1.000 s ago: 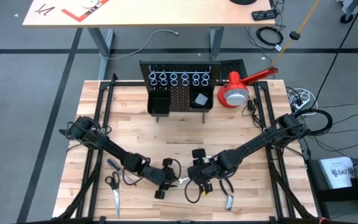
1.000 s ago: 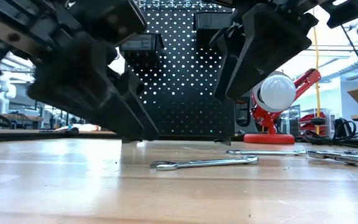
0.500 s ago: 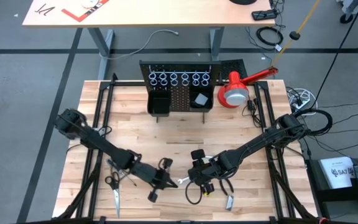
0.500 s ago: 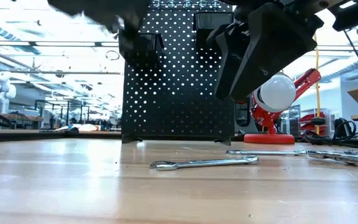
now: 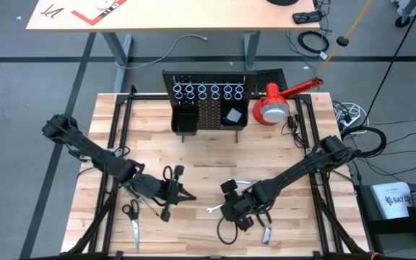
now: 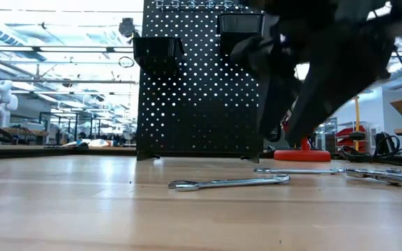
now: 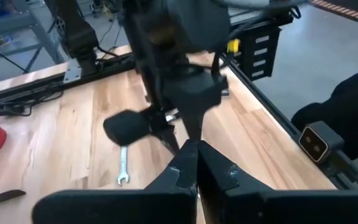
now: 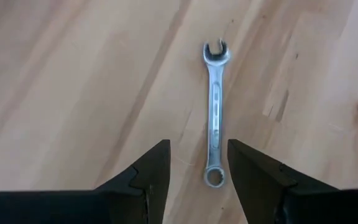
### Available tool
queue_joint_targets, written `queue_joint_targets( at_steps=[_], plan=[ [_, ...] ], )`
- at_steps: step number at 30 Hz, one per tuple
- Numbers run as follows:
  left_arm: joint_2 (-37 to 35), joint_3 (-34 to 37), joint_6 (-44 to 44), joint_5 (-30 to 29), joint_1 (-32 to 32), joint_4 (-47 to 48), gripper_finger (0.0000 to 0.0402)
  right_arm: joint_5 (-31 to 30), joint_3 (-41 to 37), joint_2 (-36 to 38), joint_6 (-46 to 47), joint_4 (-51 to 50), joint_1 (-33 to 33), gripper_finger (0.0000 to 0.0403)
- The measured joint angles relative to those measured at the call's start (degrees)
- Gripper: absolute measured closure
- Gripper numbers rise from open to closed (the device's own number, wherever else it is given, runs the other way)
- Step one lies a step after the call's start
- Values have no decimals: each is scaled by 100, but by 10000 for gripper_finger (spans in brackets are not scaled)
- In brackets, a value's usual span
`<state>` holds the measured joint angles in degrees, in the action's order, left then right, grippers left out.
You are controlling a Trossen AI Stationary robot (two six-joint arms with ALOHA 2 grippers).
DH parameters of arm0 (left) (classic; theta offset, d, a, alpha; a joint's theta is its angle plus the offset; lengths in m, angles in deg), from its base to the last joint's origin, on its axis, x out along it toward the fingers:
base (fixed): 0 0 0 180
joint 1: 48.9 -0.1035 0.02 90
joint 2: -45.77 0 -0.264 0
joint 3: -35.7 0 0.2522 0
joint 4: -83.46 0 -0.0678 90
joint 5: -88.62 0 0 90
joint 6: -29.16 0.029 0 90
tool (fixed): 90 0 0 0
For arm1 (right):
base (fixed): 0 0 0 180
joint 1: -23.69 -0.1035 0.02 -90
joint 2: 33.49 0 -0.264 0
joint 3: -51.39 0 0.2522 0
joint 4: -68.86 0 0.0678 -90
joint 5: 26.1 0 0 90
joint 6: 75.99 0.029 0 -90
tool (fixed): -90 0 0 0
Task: Hang tools onto peg board
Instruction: Hang the bottom wrench on the pegboard
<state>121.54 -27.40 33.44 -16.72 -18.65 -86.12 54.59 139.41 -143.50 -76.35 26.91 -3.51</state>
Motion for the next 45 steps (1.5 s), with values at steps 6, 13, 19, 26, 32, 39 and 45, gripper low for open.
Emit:
queue_joint_targets(
  at_steps=[6, 13, 19, 26, 32, 39, 45],
  plan=[
    [-62, 0, 62, -6, -2, -32, 392, -243, -4, -223, -247, 27, 128, 245],
    [-430, 0, 97, -21, -2, -149, 390, 201, -7, -250, -396, -26, 326, 245],
    [-855, 0, 117, -21, 33, -275, 390, 321, 0, -405, -512, -9, 393, 245],
    [-1254, 0, 220, -16, 64, -273, 389, -13, 28, -562, -350, -72, 493, 245],
    [-1312, 0, 274, -19, 64, -253, 389, -219, 18, -582, -43, -2, 851, 245],
    [-1310, 0, 266, -18, 64, -182, 389, -780, 9, -599, 696, 17, 1281, 245],
    [-1310, 0, 266, -19, 64, -167, 388, -901, 2, -594, 769, 142, 1584, 245]
  ],
)
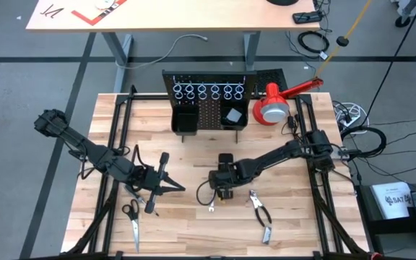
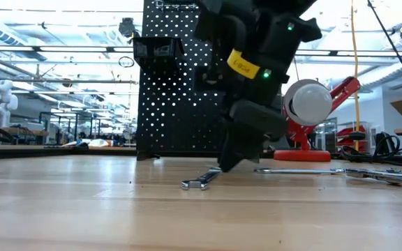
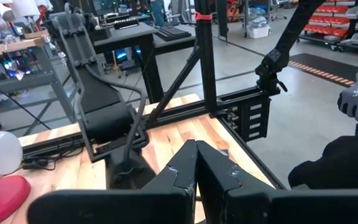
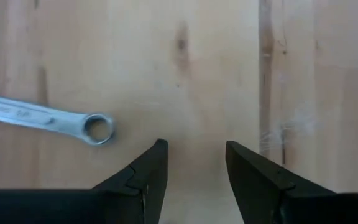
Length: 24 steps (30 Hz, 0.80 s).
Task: Hang tools onto peg board
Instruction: Hang the bottom wrench on the pegboard
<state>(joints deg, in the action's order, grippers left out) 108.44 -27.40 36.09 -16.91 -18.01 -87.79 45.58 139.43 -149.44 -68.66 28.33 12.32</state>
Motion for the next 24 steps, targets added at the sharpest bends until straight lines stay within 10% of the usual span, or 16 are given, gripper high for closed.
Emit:
queue_joint_targets(
  at_steps=[24],
  plan=[
    [0, 0, -18, -3, 0, 302, 388, 1095, -189, 539, 641, -1136, -121, 245]
  ],
)
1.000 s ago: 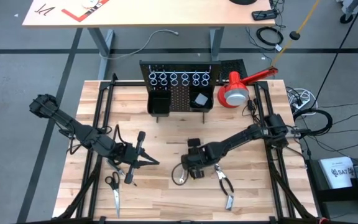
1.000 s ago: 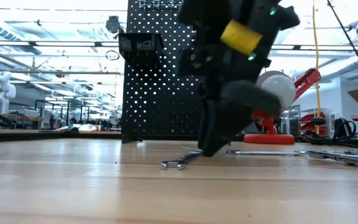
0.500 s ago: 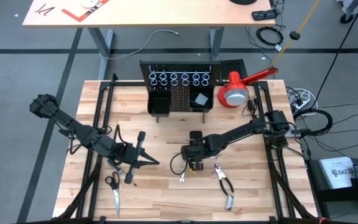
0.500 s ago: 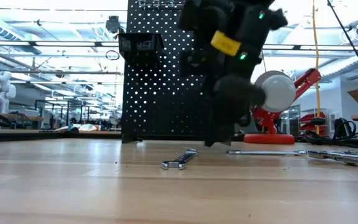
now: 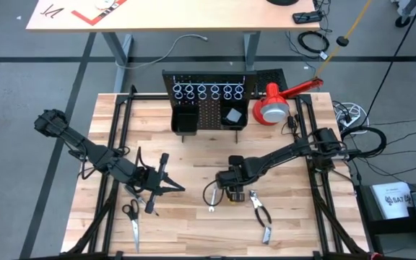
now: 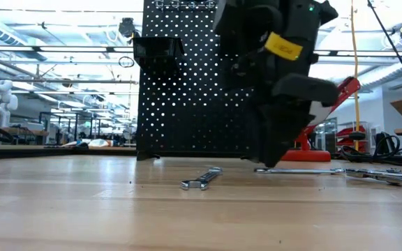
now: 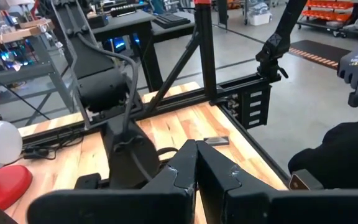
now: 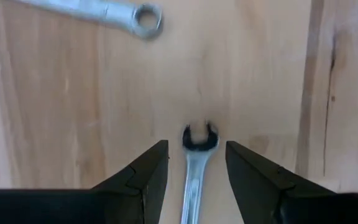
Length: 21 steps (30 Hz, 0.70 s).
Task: Hang tools onto peg board
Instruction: Hang the bottom wrench on the pegboard
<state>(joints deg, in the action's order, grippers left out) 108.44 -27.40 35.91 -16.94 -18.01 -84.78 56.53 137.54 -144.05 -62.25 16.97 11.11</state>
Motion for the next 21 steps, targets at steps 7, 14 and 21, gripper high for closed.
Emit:
queue_joint_targets(
  at_steps=[7, 14, 21],
  plan=[
    [0, 0, -19, -3, 0, -9, 388, 378, -107, -144, -80, 288, 207, 245],
    [0, 0, -19, -8, 0, -5, 388, 459, -95, -295, -105, 277, 247, 264],
    [0, 0, -23, -14, 0, -9, 388, 414, -93, -308, -27, 321, 263, 378]
  ],
)
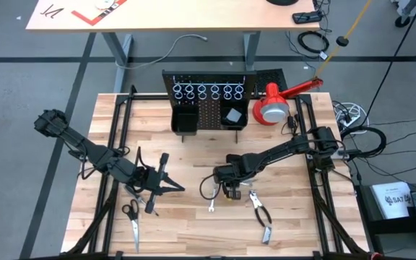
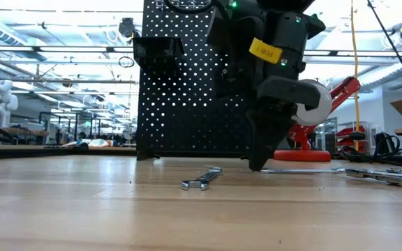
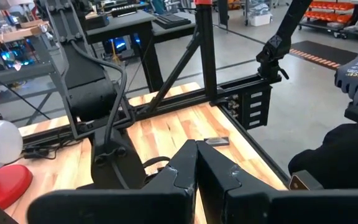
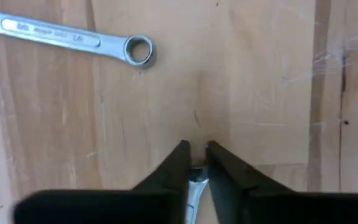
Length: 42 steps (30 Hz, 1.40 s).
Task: Hang tools onto peg board
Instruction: Hang the bottom wrench on the pegboard
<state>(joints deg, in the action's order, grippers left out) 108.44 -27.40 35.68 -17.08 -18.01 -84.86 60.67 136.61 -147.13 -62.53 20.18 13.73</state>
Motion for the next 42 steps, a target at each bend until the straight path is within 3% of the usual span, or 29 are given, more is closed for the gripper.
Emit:
queue_joint_targets(
  at_steps=[2, 8, 24, 29, 42],
  plan=[
    [0, 0, -2, 0, 0, -3, 388, -34, -3, -2, 32, 0, 12, 397],
    [0, 0, -7, 0, 0, 0, 388, -138, 55, -15, 2, 90, 15, 401],
    [0, 0, -9, 0, 0, 8, 388, -222, 1346, -47, -882, 455, -168, 403],
    [0, 0, -10, 0, 0, 9, 388, 208, 1429, -46, -884, 442, -278, 403],
    [0, 0, -308, -90, 0, 355, 388, -174, 1431, -37, -967, 692, -403, 403]
  ],
)
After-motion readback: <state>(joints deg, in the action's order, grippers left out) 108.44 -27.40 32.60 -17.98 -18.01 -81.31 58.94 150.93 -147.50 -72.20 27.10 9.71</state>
